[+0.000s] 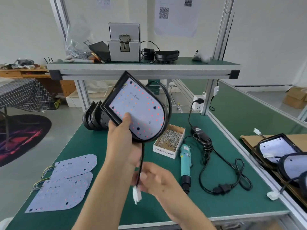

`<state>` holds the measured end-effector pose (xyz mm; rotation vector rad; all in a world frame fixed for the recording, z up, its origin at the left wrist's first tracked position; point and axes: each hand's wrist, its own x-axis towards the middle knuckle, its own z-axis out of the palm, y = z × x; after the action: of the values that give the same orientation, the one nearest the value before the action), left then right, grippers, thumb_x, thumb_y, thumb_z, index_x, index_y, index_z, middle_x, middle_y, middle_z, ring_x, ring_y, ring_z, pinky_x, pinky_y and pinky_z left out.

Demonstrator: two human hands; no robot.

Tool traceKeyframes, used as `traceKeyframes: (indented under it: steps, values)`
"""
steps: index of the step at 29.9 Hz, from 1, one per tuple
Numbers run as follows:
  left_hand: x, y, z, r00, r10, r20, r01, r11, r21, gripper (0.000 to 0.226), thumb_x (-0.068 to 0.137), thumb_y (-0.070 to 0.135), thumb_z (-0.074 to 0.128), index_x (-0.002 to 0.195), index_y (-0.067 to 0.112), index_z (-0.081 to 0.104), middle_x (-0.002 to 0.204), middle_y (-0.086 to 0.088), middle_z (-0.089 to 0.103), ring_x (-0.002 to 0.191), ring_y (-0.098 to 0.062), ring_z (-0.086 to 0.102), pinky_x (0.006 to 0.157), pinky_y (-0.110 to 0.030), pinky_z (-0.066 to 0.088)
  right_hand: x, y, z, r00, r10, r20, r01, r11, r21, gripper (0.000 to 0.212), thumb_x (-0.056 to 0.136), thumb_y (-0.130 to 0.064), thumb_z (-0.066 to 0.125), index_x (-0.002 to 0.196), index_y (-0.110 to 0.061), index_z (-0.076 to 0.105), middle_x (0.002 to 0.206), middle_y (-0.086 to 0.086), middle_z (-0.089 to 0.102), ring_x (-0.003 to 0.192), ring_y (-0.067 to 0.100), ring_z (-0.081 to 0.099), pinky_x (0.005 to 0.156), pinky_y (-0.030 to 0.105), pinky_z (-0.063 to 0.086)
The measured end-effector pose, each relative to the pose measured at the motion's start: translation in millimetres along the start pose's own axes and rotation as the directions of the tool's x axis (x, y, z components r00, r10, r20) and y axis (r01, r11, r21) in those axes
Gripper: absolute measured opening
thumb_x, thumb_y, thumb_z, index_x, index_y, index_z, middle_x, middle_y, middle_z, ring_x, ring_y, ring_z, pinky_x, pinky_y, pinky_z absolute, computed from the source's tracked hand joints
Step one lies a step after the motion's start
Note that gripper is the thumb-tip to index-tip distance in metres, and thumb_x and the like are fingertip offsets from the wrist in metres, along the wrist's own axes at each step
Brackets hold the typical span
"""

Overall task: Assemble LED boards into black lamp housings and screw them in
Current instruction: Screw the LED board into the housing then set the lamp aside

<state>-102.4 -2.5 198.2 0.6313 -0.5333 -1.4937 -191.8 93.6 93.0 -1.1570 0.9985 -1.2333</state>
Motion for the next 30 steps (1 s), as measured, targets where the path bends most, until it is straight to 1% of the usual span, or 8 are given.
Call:
traceKeyframes:
  steps: [4, 9, 13, 15, 18, 22, 26, 30]
  values:
    - [10.5, 11.3, -11.0, 0.995, 0.078, 0.064, -0.084, 0.991, 0.100, 0.023, 0.107, 0.011, 0.054, 0.119, 0.029, 0.060, 0.107, 0.012, 0.078, 0.099, -0.012, 0.075, 0.083, -0.037, 0.063, -7.0, -8.3, -25.2, 0.989, -0.070, -0.132, 0.045, 0.982, -0.185, 0.024, 0.105, -0.006, 0.060, 0.111, -0.021, 0.078, 0.076, -0.002, 0.068, 0.064, 0.012, 0.055, 0.062, 0.018, 0.045]
    - [14.1, 15.1, -37.1, 0.930, -0.018, 0.366, -0.146, 0.898, 0.416, 0.025, 0.107, 0.012, 0.052, 0.127, 0.026, 0.058, 0.122, 0.008, 0.075, 0.112, -0.013, 0.072, 0.090, -0.033, 0.062, -9.4, -41.5, -75.5, 0.965, -0.113, -0.238, 0.020, 0.933, -0.359, 0.031, 0.101, -0.012, 0.067, 0.107, -0.041, 0.077, 0.075, -0.003, 0.068, 0.063, 0.017, 0.041, 0.059, 0.030, 0.036]
    - [8.1, -3.0, -51.2, 0.819, -0.252, 0.516, -0.152, 0.772, 0.617, 0.027, 0.107, 0.014, 0.052, 0.130, 0.027, 0.060, 0.126, 0.006, 0.074, 0.116, -0.016, 0.071, 0.087, -0.025, 0.060, -7.7, -55.8, -99.4, 0.957, 0.041, -0.288, -0.087, 0.985, -0.149, 0.028, 0.105, -0.011, 0.056, 0.095, -0.019, 0.081, 0.074, 0.013, 0.065, 0.055, 0.017, 0.039, 0.057, 0.028, 0.031]
    - [2.0, -18.7, -53.3, 0.794, -0.291, 0.534, -0.184, 0.721, 0.668, 0.026, 0.108, 0.017, 0.053, 0.126, 0.031, 0.065, 0.125, 0.008, 0.074, 0.115, -0.014, 0.071, 0.086, -0.027, 0.061, -11.8, -57.7, -101.9, 0.928, 0.089, -0.363, -0.104, 0.994, -0.021, 0.043, 0.111, -0.032, 0.044, 0.094, -0.015, 0.080, 0.077, 0.017, 0.064, 0.054, 0.018, 0.042, 0.053, 0.027, 0.028]
    - [-8.4, -43.6, -50.5, 0.755, -0.368, 0.543, -0.220, 0.637, 0.739, 0.025, 0.106, 0.025, 0.056, 0.117, 0.043, 0.070, 0.122, 0.012, 0.075, 0.112, -0.014, 0.072, 0.094, -0.042, 0.057, -33.2, -56.3, -99.9, 0.928, -0.007, -0.373, -0.118, 0.943, -0.310, 0.054, 0.103, -0.070, 0.039, 0.107, -0.031, 0.076, 0.090, -0.005, 0.075, 0.068, 0.019, 0.061, 0.066, 0.024, 0.022]
    - [-22.3, -72.2, -35.9, 0.675, -0.467, 0.572, -0.234, 0.600, 0.765, 0.021, 0.103, 0.036, 0.057, 0.115, 0.049, 0.070, 0.121, 0.014, 0.075, 0.112, -0.014, 0.072, 0.093, -0.042, 0.057, -62.2, -45.2, -107.7, 0.911, -0.183, -0.369, -0.021, 0.874, -0.486, 0.021, 0.108, -0.046, 0.055, 0.122, -0.040, 0.069, 0.121, -0.025, 0.072, 0.111, -0.005, 0.066, 0.089, 0.010, 0.049]
    - [-43.3, -96.5, -8.4, 0.576, -0.511, 0.638, -0.209, 0.663, 0.719, 0.018, 0.099, 0.049, 0.062, 0.115, 0.049, 0.069, 0.121, 0.014, 0.075, 0.110, -0.008, 0.072, 0.081, -0.025, 0.061, -93.5, -45.7, -119.6, 0.804, -0.288, -0.520, -0.034, 0.851, -0.524, 0.025, 0.108, -0.048, 0.051, 0.094, -0.038, 0.068, 0.079, -0.016, 0.066, 0.068, -0.001, 0.052, 0.070, 0.015, 0.040]
    - [-59.5, -120.6, 8.7, 0.580, -0.452, 0.677, -0.242, 0.698, 0.674, 0.030, 0.092, 0.067, 0.064, 0.118, 0.052, 0.067, 0.124, 0.025, 0.071, 0.117, 0.007, 0.063, 0.096, -0.027, 0.046, -134.7, -45.0, -146.1, 0.672, -0.328, -0.664, -0.070, 0.864, -0.498, 0.050, 0.104, -0.059, 0.053, 0.071, -0.021, 0.045, 0.061, 0.002, 0.035, 0.052, 0.016, 0.032, 0.055, 0.027, 0.032]
